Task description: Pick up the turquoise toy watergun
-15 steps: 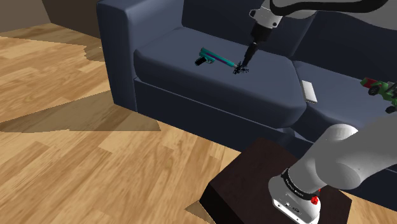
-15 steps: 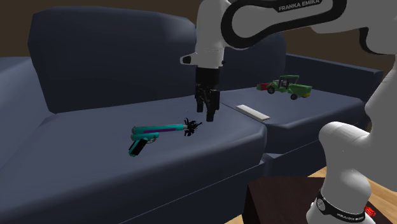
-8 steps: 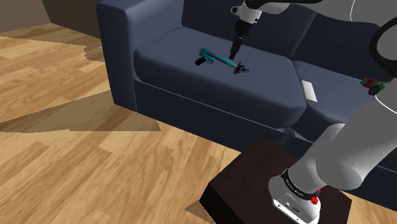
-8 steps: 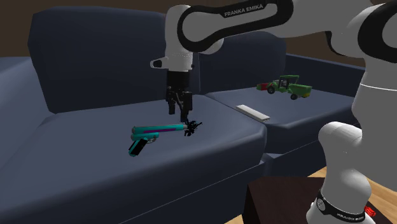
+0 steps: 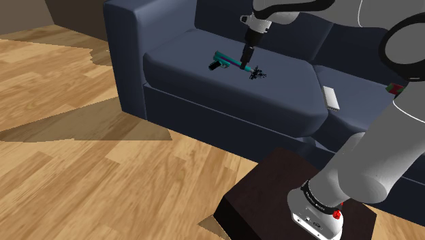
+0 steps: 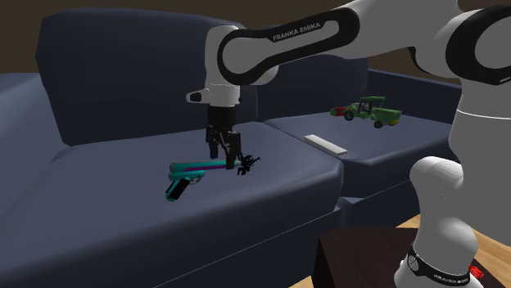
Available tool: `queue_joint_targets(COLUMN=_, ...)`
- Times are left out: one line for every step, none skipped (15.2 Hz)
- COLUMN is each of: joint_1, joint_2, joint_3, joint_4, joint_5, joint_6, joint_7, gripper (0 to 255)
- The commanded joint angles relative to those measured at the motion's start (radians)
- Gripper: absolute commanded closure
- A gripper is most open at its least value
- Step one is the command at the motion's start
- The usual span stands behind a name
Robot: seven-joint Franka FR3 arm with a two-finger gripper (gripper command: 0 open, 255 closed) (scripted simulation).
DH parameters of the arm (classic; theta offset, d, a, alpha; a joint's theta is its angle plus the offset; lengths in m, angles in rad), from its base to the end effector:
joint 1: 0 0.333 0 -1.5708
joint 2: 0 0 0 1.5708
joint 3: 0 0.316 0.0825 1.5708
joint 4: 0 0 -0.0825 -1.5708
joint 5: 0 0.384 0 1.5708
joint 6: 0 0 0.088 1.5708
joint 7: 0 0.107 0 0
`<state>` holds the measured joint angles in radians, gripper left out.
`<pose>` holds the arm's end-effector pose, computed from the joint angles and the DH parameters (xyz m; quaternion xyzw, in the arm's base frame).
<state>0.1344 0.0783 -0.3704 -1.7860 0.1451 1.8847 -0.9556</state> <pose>0.5754 -0.1216 0.5078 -0.9416 -0.3320 -0.0418 0.0383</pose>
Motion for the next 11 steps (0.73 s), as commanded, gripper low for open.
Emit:
queue_joint_targets(joint_1=0.000, joint_2=0.004, joint_3=0.000, joint_4=-0.015, joint_5=0.002, joint_6=0.019, joint_7=-0.004, gripper=0)
queue_joint_targets(joint_1=0.000, joint_2=0.004, joint_3=0.000, joint_4=-0.015, joint_5=0.003, joint_6=0.019, joint_7=-0.004, gripper=0)
queue_joint_targets(joint_1=0.000, joint_2=0.004, joint_3=0.000, joint_4=-0.016, joint_5=0.002, joint_6=0.019, joint_7=-0.003, gripper=255)
queue_joint_targets(joint_1=0.000, joint_2=0.002, joint_3=0.000, joint_4=-0.017, joint_5=0.002, joint_6=0.020, joint_7=-0.004, gripper=255)
queue_joint_targets(joint_1=0.000, joint_2=0.003, joint_3=0.000, joint_4=-0.017, joint_5=0.002, joint_6=0.020, joint_7=-0.003, gripper=255)
queue_joint_targets(joint_1=0.000, joint_2=0.002, joint_3=0.000, joint_4=-0.017, joint_5=0.002, joint_6=0.020, joint_7=-0.003, gripper=255)
queue_joint_targets(joint_1=0.000, joint_2=0.002, joint_3=0.000, joint_4=-0.017, joint_5=0.002, joint_6=0.019, joint_7=-0.003, gripper=255)
queue_joint_targets(joint_1=0.000, joint_2=0.002, joint_3=0.000, joint_4=-0.017, joint_5=0.002, joint_6=0.020, joint_7=-0.003, gripper=255)
queue_joint_targets(joint_1=0.000, joint_2=0.002, joint_3=0.000, joint_4=-0.017, joint_5=0.002, joint_6=0.019, joint_7=-0.003, gripper=255)
queue_joint_targets(joint_1=0.000, joint_2=0.002, joint_3=0.000, joint_4=-0.017, joint_5=0.002, joint_6=0.019, joint_7=-0.003, gripper=255)
queue_joint_targets(joint_1=0.000, joint_2=0.002, joint_3=0.000, joint_4=-0.017, joint_5=0.002, joint_6=0.019, joint_7=-0.003, gripper=255)
